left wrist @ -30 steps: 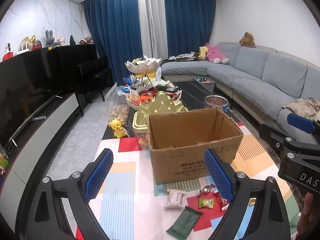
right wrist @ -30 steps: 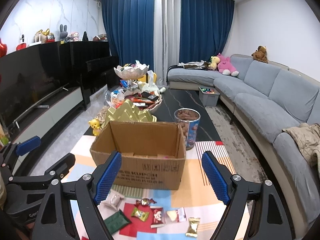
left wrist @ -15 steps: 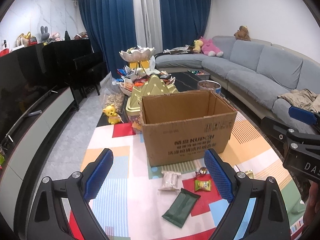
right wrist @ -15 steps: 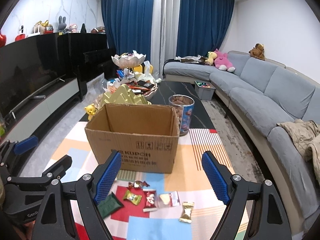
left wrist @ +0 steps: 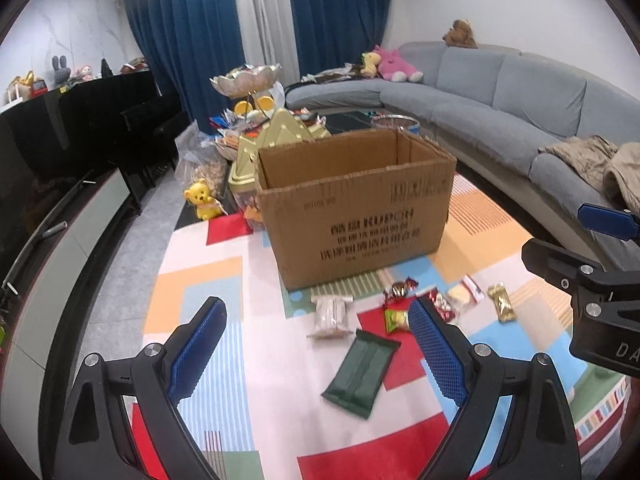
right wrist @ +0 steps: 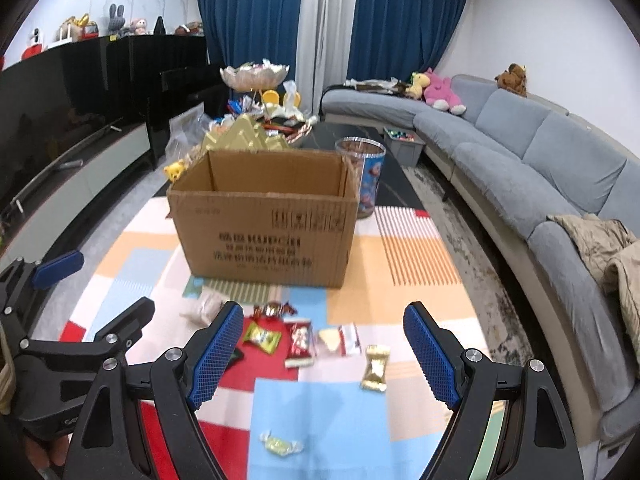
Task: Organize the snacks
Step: 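Move both tools back toward the remaining snacks on the table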
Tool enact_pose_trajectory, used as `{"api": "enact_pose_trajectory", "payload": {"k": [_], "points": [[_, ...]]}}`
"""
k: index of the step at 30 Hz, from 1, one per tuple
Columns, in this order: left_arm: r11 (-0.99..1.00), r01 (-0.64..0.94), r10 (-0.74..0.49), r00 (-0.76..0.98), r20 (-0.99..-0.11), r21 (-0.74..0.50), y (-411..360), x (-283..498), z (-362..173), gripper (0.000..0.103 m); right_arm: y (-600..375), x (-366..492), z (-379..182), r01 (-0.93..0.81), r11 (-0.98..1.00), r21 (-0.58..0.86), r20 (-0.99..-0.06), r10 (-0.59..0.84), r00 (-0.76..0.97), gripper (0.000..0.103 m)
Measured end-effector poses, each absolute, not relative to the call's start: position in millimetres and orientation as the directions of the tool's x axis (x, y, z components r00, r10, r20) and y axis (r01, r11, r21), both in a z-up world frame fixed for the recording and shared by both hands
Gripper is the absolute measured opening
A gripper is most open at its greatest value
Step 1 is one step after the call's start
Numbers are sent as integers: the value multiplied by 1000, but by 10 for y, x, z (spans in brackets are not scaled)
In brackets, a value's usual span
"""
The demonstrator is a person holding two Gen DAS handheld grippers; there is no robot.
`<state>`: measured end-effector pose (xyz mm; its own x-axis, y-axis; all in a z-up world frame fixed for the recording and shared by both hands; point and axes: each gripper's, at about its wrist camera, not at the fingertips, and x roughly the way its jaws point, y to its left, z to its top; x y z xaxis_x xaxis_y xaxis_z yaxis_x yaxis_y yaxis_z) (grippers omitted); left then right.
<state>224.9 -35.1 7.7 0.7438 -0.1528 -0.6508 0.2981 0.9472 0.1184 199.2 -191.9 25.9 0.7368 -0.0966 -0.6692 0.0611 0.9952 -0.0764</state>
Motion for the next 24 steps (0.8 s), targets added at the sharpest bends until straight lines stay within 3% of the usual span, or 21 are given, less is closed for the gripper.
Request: {"api": "enact_pose_trajectory", "payload": {"k": [24], "points": [[861, 486, -217, 618, -756, 150, -331, 2228, -556, 93, -1855, 1556, -434, 234, 972, -10, -738, -164, 654, 83]]}}
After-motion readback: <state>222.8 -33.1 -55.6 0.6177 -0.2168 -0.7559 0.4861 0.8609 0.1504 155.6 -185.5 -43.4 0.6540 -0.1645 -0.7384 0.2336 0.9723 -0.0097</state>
